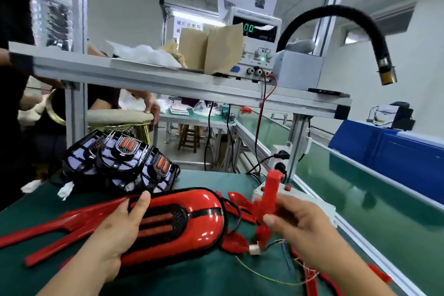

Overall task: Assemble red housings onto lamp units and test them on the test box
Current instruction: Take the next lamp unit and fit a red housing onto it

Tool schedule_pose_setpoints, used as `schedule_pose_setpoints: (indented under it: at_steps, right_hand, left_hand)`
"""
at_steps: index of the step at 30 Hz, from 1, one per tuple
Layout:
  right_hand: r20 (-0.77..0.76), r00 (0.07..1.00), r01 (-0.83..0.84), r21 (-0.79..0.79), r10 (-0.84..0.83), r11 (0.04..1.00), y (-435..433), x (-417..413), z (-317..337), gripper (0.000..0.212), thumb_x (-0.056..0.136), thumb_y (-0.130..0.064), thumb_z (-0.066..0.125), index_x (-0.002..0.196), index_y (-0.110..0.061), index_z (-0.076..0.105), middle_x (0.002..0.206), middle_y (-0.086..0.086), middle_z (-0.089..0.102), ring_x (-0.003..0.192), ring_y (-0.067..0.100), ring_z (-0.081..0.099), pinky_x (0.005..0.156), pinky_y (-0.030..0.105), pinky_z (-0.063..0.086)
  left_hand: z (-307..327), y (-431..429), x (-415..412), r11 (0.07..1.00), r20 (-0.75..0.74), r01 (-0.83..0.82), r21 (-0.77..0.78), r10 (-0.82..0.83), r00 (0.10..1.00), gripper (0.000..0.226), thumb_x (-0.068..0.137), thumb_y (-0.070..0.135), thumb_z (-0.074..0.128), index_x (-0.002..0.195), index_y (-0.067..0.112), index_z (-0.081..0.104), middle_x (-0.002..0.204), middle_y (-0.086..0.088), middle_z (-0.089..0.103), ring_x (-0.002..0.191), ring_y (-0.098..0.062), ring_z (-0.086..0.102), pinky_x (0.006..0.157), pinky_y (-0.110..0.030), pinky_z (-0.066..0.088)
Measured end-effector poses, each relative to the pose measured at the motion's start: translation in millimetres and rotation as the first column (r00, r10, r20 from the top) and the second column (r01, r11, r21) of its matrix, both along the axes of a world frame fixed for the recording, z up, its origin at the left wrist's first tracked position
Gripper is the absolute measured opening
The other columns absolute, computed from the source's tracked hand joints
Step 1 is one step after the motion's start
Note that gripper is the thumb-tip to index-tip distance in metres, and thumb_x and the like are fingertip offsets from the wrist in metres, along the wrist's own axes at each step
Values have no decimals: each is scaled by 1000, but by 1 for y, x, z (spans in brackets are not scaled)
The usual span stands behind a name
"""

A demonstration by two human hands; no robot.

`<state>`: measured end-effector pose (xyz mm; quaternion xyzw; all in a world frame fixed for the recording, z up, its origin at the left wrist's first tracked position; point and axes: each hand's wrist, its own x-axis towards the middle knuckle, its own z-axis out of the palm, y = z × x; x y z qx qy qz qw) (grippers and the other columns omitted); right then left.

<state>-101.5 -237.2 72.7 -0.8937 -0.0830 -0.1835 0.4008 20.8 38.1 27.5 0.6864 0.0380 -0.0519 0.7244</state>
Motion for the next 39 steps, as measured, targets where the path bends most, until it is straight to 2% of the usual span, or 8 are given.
schedule_pose_setpoints:
  at_steps: [4,6,9,13,21,29,34,39]
  right_hand:
    - [31,976,214,20,-215,977,-20,49,20,20,90,-11,67,95,-30,71,81,-12,72,79,8,67,76,16,50]
    - [16,960,277,-155,-278,948,-17,77,16,16,91,-16,65,105,-20,72,83,-12,66,79,7,62,68,13,41]
    - [-40,964,227,-388,-263,893,3,105,15,29,92,-23,62,119,-17,69,109,1,71,102,19,63,76,19,40]
    - [-110,972,84,-662,-207,745,46,127,8,23,87,-17,57,103,-12,73,99,13,70,97,32,63,81,33,52]
    - [-119,963,38,-831,-243,555,87,143,-34,27,86,-23,59,111,-15,66,114,11,66,108,33,62,82,38,49]
    - [-208,948,33,-690,-242,723,48,124,-8,28,91,-30,59,112,-15,70,113,8,68,110,26,60,89,31,48]
    - [-359,870,-14,-705,-339,709,-15,76,7,15,85,-23,66,96,-20,77,92,-5,71,88,12,62,74,20,45]
    - [-403,853,-148,-796,-332,587,-18,60,-21,26,86,-37,65,112,-33,69,113,-10,65,101,11,56,87,24,43]
  left_hand:
    - [-9,-17,-9,992,52,76,103,-82,995,52,91,52,52,132,20,51,103,0,75,55,-2,69,68,-24,56]
    - [-12,-25,-15,974,81,84,210,-103,991,43,90,53,52,125,27,54,94,6,75,73,-3,72,68,-17,55]
    - [-15,-30,-22,928,78,79,365,-115,990,66,89,62,48,144,26,41,136,-5,57,124,-22,54,99,-29,40]
    - [-16,-28,-36,923,63,120,366,-153,986,84,81,70,43,150,22,35,149,-5,45,136,-23,42,111,-35,32]
    - [-20,-11,-66,882,82,55,468,-106,991,94,65,79,28,143,29,39,141,1,52,128,-18,49,103,-31,37]
    - [-14,-3,-66,803,2,143,579,-176,984,112,58,87,6,150,27,29,146,3,47,133,-18,44,111,-35,33]
    - [-14,16,-61,871,22,96,483,-121,992,64,95,62,18,140,28,48,147,4,47,136,-17,42,112,-37,30]
    - [-10,36,-43,776,25,152,613,-212,977,24,100,16,49,95,32,67,91,8,71,84,-7,65,70,-23,54]
